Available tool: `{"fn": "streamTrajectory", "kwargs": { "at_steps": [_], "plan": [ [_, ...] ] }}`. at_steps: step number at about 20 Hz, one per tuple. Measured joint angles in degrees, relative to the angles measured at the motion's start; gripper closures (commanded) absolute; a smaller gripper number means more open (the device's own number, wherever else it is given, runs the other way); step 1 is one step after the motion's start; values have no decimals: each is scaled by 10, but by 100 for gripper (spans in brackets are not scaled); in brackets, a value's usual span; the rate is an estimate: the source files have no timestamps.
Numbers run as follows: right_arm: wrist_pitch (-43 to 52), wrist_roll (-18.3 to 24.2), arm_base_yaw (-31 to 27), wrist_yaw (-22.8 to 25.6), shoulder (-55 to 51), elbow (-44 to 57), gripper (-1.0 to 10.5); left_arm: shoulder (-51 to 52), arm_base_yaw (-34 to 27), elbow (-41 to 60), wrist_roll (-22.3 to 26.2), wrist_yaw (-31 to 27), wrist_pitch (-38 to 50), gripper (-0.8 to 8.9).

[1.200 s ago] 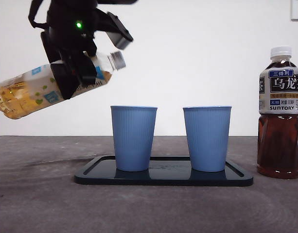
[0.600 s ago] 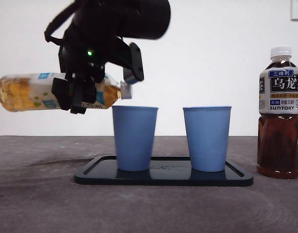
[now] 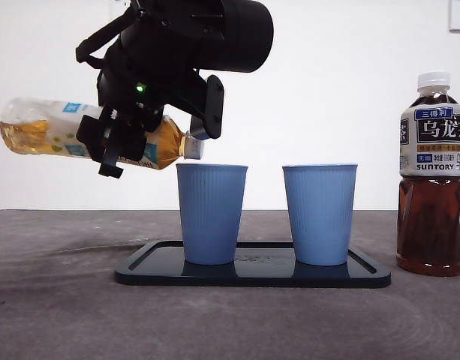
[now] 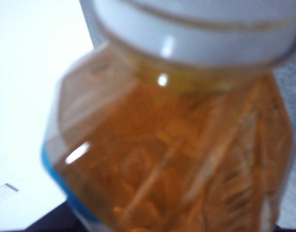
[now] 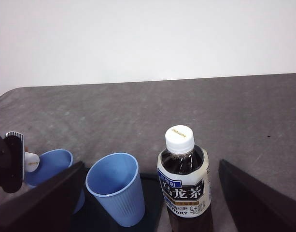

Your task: Pour the drink into the cup

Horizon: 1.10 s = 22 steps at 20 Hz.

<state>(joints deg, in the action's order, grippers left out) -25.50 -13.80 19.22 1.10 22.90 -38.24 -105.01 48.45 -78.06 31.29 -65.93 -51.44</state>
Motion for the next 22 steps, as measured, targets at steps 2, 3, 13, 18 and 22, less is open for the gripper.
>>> {"fn": "streamTrajectory", "kwargs": {
  "at_steps": [2, 3, 13, 18, 22],
  "plan": [
    [0, 0, 0, 0, 0, 0, 505, 0, 0, 0, 4, -6, 0, 728],
    [0, 0, 0, 0, 0, 0, 505, 0, 0, 0, 6, -9, 0, 728],
    [0, 0, 0, -1, 0, 0, 505, 0, 0, 0, 14, -33, 0, 734],
    [0, 0, 0, -1, 0, 0, 505, 0, 0, 0, 25, -42, 0, 734],
    [0, 0, 0, -1, 0, 0, 505, 0, 0, 0, 27, -43, 0, 734]
  ]
}}
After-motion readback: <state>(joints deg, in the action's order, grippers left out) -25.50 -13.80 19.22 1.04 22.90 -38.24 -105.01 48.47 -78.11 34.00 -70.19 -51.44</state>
